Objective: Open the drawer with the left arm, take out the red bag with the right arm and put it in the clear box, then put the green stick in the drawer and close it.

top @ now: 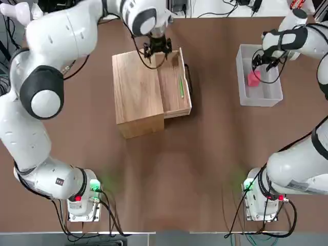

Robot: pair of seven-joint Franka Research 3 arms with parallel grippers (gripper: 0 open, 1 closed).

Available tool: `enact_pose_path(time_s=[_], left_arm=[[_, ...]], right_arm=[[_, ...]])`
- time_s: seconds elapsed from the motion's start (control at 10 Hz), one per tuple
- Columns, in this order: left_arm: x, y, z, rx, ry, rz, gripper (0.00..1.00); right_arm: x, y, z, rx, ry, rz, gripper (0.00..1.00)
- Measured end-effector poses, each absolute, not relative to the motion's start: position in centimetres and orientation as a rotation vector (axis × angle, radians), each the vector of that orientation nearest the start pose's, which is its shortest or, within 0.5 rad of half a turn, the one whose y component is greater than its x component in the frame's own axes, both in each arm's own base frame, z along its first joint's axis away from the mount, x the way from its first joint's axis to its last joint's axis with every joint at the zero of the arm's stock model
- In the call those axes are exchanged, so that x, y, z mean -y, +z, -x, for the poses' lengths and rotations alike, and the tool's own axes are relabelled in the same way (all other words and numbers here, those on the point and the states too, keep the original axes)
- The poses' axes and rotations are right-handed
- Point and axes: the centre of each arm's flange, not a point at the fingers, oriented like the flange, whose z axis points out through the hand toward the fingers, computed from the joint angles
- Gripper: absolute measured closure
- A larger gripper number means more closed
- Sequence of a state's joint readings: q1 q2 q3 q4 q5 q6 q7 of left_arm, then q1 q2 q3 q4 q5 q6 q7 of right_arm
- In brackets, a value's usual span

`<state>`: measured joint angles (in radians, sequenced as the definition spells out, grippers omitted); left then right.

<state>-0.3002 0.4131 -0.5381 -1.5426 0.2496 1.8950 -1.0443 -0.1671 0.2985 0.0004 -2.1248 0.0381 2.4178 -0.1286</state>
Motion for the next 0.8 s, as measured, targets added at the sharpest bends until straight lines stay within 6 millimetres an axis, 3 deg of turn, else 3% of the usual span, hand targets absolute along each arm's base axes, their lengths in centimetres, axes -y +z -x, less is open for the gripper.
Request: enact_pose_path(time_s=[0.2,0.3,0.4,0.5,0.6,0.8], left_arm=[[39.3,47.9,-52.7,0.249,-0.119,3.097,0.00],[36.4,49.7,-53.9,0.237,-0.131,3.093,0.00],[33.4,51.4,-54.9,0.216,-0.119,3.108,0.00],[30.2,53.1,-56.0,0.194,-0.109,3.138,0.00],[24.7,55.8,-57.1,0.156,-0.107,3.173,0.00],[18.2,58.6,-57.6,0.064,-0.099,3.185,0.00]], right_arm=[[8.4,34.3,-59.4,-0.186,0.088,3.094,0.01],[5.7,37.6,-60.4,-0.275,0.127,3.086,0.02],[1.4,39.3,-60.8,-0.368,0.150,3.082,0.07],[-3.8,39.5,-60.7,-0.458,0.163,3.078,0.13],[-11.2,38.9,-59.8,-0.594,0.193,3.057,0.37],[-17.5,37.5,-58.3,-0.737,0.269,2.945,0.69]])
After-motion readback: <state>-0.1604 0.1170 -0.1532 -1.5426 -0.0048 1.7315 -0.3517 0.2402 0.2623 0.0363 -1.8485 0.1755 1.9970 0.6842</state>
